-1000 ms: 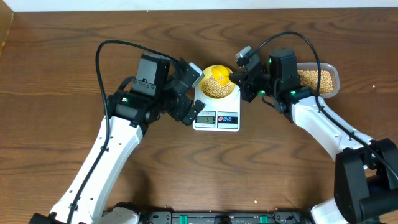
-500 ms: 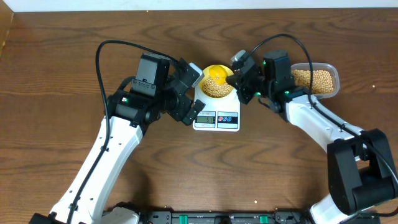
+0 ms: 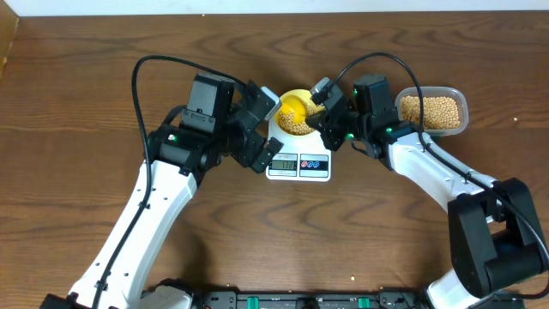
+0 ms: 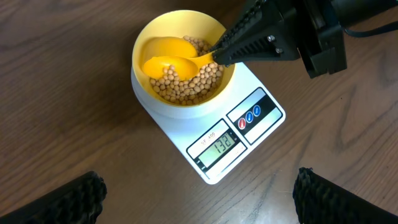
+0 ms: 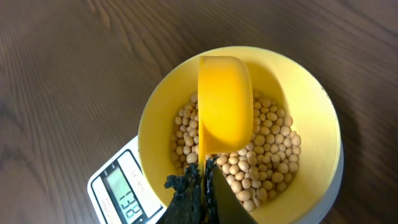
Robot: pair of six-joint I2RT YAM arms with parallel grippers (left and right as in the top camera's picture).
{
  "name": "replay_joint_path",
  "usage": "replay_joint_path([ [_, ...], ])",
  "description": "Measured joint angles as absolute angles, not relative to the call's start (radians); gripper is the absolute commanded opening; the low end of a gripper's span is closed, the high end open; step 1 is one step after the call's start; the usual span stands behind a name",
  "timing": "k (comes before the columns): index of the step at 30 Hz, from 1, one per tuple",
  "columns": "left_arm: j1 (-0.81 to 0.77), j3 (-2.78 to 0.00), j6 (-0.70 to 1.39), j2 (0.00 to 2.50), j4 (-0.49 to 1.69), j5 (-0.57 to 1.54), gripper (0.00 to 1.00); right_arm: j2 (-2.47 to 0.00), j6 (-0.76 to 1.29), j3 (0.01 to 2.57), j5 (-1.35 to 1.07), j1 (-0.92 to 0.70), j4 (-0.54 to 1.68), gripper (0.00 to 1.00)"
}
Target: Scoop item into bowl and weigh 50g on scale
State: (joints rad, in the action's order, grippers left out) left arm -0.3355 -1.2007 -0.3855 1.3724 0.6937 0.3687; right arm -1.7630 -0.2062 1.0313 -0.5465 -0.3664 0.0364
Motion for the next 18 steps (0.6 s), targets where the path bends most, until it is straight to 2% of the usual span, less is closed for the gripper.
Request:
replay_joint_path([
  [18, -0.336, -1.201, -0.385, 1.372, 0.694, 0.369, 0.98, -1.763, -0.062, 1.031, -0.735, -0.276, 0.04, 0.01],
])
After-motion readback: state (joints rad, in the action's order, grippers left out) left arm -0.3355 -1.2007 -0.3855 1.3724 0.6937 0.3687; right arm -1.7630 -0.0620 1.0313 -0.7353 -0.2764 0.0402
